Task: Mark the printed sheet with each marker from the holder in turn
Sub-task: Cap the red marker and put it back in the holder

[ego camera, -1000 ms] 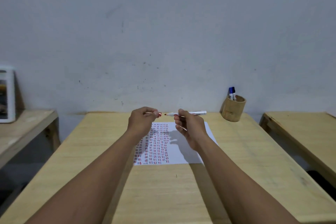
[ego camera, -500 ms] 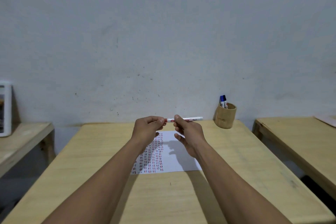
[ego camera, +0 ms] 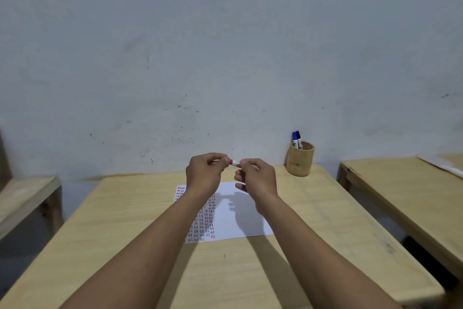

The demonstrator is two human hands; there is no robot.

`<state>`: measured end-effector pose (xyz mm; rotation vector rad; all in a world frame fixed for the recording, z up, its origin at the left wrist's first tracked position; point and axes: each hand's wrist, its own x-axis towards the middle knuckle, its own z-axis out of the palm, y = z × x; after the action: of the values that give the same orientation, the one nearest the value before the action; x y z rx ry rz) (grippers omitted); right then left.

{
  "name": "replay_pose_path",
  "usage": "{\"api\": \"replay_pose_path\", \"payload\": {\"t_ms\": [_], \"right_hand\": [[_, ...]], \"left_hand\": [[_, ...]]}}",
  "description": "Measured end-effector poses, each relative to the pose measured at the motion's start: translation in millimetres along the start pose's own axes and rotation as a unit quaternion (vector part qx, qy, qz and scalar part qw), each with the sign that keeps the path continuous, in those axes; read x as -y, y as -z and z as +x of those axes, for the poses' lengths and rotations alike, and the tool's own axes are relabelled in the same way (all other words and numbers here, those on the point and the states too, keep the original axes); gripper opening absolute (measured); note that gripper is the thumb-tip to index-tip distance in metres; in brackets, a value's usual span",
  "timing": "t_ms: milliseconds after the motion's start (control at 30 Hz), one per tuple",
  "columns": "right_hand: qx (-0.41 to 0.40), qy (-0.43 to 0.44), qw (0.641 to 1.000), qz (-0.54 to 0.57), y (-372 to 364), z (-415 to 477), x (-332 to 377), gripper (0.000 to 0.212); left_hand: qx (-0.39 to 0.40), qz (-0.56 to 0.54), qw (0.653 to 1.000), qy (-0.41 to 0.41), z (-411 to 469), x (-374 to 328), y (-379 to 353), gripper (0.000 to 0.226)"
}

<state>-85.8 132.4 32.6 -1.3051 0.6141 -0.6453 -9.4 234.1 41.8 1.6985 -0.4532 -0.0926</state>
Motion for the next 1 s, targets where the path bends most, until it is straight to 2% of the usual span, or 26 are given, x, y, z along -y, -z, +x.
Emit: {"api": "replay_pose_path", "payload": {"t_ms": [33,133,233,333,467,633,867,933,1000], "right_hand": [[0.009,0.013,0.998,-0.063,5.5,2.7,1.9,0.015],[0.017,0.048,0.976,-0.210,22.8,13.4,8.9,0.015],[-0.006,0.080,0.956,-0.283,44.1,28.6,16.1,0.007],[-0.031,0.103,0.952,-0.286,68.9,48.0,23.2,0.007],[-0.067,0.143,0.936,-0.313,102.3,72.6,35.3,0.014],[-0.127,0.176,0.921,-0.322,135.1,115.4,54.1,0.023],[-0.165,0.235,0.899,-0.330,156.8,162.9,60.5,0.025],[-0.164,0.224,0.897,-0.343,158.9,176.1,54.8,0.026],[-0.150,0.208,0.898,-0.358,161.9,188.8,45.7,0.026]], "left_hand": [[-0.005,0.013,1.000,-0.011,2.2,-3.6,-4.3,0.009],[0.004,0.050,0.998,-0.043,8.8,-16.2,-22.8,0.013],[0.031,0.068,0.995,-0.067,15.6,-26.8,-48.0,0.015],[0.054,0.068,0.992,-0.086,23.1,-34.6,-77.9,0.022],[0.052,0.048,0.995,-0.069,40.8,-29.8,-120.6,0.032],[0.094,0.116,0.987,-0.053,61.2,-5.8,-171.2,0.040],[0.180,0.133,0.974,-0.012,79.3,40.5,-232.4,0.087],[0.179,0.116,0.977,-0.019,82.4,46.6,-242.5,0.078],[0.165,0.089,0.982,-0.033,85.7,52.0,-250.6,0.054]]}}
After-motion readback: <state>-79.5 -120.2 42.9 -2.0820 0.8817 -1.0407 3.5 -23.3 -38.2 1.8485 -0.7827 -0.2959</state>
